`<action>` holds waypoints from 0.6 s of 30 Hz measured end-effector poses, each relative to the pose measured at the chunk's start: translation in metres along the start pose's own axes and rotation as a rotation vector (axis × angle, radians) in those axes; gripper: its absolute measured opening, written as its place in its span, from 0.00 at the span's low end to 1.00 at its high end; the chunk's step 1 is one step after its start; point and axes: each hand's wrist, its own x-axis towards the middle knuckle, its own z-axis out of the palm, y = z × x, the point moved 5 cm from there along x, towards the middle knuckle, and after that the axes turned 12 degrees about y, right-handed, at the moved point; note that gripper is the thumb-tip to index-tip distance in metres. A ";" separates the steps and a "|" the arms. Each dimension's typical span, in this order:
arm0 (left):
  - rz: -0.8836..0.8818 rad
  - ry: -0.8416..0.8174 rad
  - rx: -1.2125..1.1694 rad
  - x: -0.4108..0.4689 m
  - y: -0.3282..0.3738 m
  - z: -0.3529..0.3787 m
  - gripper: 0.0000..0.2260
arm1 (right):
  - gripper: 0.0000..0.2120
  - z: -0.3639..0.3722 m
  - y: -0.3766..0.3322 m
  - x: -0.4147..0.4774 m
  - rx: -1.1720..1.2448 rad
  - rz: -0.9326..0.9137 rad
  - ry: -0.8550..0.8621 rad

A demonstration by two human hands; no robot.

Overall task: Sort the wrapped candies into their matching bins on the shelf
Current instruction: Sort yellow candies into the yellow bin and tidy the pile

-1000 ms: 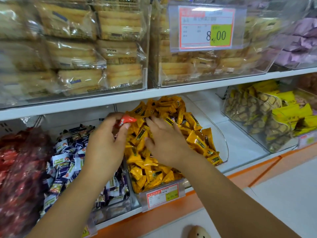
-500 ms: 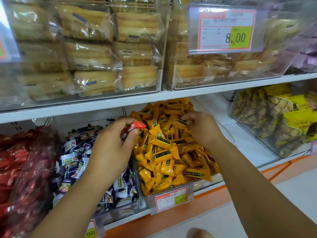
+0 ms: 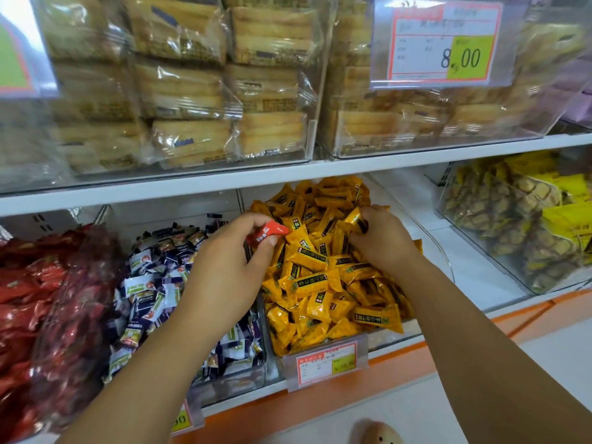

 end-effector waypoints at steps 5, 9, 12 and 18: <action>-0.021 -0.027 -0.088 0.001 0.006 0.002 0.06 | 0.06 -0.028 -0.004 -0.010 0.373 0.137 0.018; -0.051 -0.069 -0.148 0.003 0.013 0.007 0.08 | 0.06 -0.039 -0.020 -0.023 0.537 0.141 -0.044; -0.078 -0.119 -0.173 0.001 0.021 0.010 0.13 | 0.06 -0.039 -0.035 -0.032 0.629 0.109 -0.127; -0.004 -0.184 -0.084 0.000 0.027 0.018 0.10 | 0.07 -0.030 -0.060 -0.047 0.750 0.073 -0.258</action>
